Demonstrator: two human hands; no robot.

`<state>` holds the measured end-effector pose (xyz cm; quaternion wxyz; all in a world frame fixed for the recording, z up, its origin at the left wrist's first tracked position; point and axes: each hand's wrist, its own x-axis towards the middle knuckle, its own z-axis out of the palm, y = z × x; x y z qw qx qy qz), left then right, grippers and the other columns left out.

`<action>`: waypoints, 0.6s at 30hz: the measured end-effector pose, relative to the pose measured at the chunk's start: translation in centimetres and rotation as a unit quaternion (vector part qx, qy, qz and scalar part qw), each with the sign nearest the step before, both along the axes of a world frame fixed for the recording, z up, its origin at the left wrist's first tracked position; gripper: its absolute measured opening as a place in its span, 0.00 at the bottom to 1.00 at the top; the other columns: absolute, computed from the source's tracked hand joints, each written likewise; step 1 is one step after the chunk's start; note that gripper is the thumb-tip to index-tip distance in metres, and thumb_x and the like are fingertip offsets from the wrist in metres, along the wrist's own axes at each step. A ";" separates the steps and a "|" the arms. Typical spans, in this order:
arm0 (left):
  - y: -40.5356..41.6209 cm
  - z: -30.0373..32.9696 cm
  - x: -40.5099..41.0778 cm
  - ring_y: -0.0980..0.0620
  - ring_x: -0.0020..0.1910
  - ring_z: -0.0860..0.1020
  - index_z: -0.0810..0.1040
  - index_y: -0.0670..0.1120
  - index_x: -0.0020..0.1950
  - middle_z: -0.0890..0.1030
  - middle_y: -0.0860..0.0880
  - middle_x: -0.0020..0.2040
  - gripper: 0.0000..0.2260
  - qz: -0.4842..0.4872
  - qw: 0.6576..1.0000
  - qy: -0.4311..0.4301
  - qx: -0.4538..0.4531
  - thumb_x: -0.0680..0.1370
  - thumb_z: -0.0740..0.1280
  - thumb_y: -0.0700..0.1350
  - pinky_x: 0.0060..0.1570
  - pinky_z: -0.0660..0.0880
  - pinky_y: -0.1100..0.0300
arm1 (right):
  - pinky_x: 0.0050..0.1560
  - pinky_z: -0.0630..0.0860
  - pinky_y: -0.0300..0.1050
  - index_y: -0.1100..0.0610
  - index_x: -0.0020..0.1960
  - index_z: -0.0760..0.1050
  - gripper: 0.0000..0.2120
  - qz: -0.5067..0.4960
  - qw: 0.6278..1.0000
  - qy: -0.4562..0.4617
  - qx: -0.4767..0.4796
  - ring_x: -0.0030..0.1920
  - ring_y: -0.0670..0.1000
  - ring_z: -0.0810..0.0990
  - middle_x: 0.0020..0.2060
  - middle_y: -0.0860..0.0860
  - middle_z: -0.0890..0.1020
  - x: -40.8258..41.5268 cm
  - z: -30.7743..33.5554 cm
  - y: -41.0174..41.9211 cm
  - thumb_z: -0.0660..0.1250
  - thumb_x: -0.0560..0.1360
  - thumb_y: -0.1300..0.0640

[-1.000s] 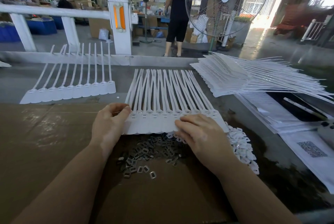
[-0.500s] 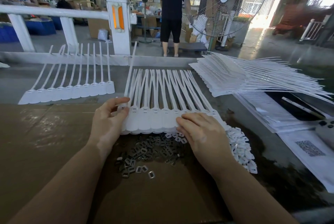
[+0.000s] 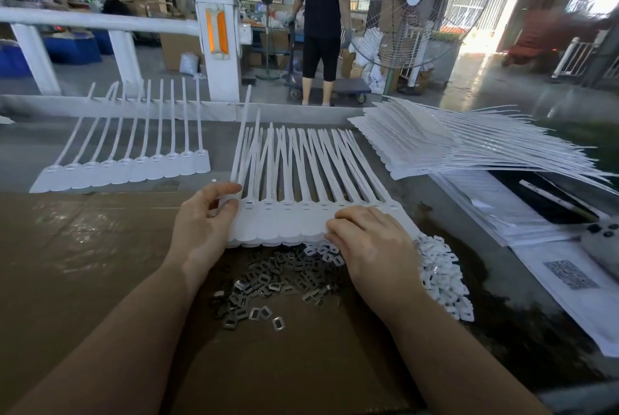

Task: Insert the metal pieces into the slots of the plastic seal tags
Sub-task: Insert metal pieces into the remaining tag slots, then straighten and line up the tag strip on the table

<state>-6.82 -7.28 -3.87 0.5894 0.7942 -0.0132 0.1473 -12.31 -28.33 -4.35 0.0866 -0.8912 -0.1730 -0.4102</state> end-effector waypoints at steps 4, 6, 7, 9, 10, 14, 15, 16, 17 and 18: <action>0.2 -0.1 0.3 0.52 0.54 0.75 0.77 0.51 0.61 0.79 0.51 0.54 0.11 -0.010 1.000 0.027 -0.007 0.80 0.62 0.45 0.59 0.71 0.57 | 0.39 0.75 0.46 0.59 0.41 0.81 0.01 -0.007 1.000 0.011 0.000 0.40 0.53 0.79 0.40 0.52 0.81 0.2 -0.1 0.1 0.71 0.71 0.61; 0.2 -0.4 0.3 0.52 0.58 0.74 0.76 0.52 0.62 0.78 0.52 0.57 0.12 -0.011 0.999 0.037 0.007 0.79 0.63 0.47 0.64 0.68 0.53 | 0.40 0.75 0.46 0.59 0.42 0.81 0.01 -0.008 1.000 0.018 -0.002 0.41 0.54 0.79 0.40 0.52 0.82 0.3 -0.2 0.0 0.71 0.70 0.61; 0.2 -0.4 0.4 0.52 0.59 0.73 0.76 0.52 0.63 0.78 0.52 0.57 0.12 -0.009 0.999 0.040 0.016 0.79 0.63 0.48 0.65 0.68 0.52 | 0.40 0.76 0.46 0.59 0.42 0.81 0.02 -0.008 1.000 0.022 -0.002 0.41 0.54 0.79 0.40 0.52 0.82 0.3 -0.2 0.0 0.71 0.70 0.62; 0.3 -0.6 0.4 0.52 0.59 0.73 0.76 0.52 0.63 0.78 0.52 0.57 0.13 -0.005 0.999 0.043 0.028 0.79 0.63 0.50 0.65 0.68 0.52 | 0.41 0.76 0.45 0.59 0.43 0.81 0.03 -0.008 1.000 0.027 -0.005 0.42 0.54 0.79 0.41 0.52 0.82 0.2 -0.3 0.0 0.72 0.70 0.62; 0.3 -0.6 0.5 0.52 0.59 0.73 0.76 0.52 0.62 0.78 0.52 0.57 0.13 -0.002 0.999 0.043 0.031 0.79 0.63 0.50 0.64 0.68 0.53 | 0.42 0.76 0.45 0.59 0.44 0.81 0.04 -0.009 1.000 0.028 -0.006 0.42 0.54 0.79 0.41 0.52 0.82 0.1 -0.3 0.0 0.73 0.69 0.62; 0.3 -0.8 0.5 0.52 0.57 0.74 0.77 0.52 0.60 0.79 0.51 0.55 0.12 0.009 0.999 0.036 0.036 0.79 0.63 0.51 0.60 0.69 0.56 | 0.43 0.76 0.46 0.59 0.45 0.81 0.04 -0.010 0.999 0.029 -0.011 0.43 0.54 0.79 0.43 0.52 0.82 -0.1 -0.4 0.0 0.72 0.70 0.62; 0.3 -0.8 0.5 0.52 0.57 0.74 0.77 0.51 0.60 0.79 0.51 0.55 0.11 0.011 0.999 0.034 0.038 0.79 0.63 0.51 0.59 0.69 0.56 | 0.43 0.76 0.46 0.59 0.45 0.81 0.04 -0.011 0.999 0.030 -0.013 0.44 0.54 0.79 0.43 0.52 0.82 -0.1 -0.5 0.0 0.72 0.70 0.63; 0.3 -0.8 0.5 0.52 0.57 0.75 0.78 0.51 0.60 0.79 0.51 0.55 0.11 0.015 0.999 0.031 0.039 0.79 0.63 0.50 0.58 0.69 0.57 | 0.43 0.75 0.46 0.59 0.45 0.81 0.05 -0.013 0.999 0.032 -0.015 0.44 0.54 0.79 0.43 0.52 0.82 -0.1 -0.5 0.0 0.72 0.70 0.63; 0.3 -0.7 0.5 0.52 0.56 0.75 0.78 0.50 0.59 0.79 0.50 0.55 0.11 0.022 0.999 0.026 0.038 0.79 0.63 0.50 0.57 0.69 0.58 | 0.43 0.75 0.45 0.59 0.45 0.81 0.06 -0.015 0.999 0.033 -0.017 0.44 0.54 0.79 0.43 0.52 0.82 -0.1 -0.5 0.0 0.72 0.69 0.64; 0.2 -0.7 0.5 0.52 0.56 0.75 0.78 0.49 0.58 0.79 0.50 0.54 0.11 0.030 0.999 0.020 0.037 0.79 0.63 0.49 0.55 0.68 0.59 | 0.43 0.75 0.45 0.59 0.45 0.81 0.06 -0.017 0.999 0.035 -0.018 0.44 0.54 0.79 0.43 0.52 0.82 -0.1 -0.5 0.0 0.73 0.69 0.65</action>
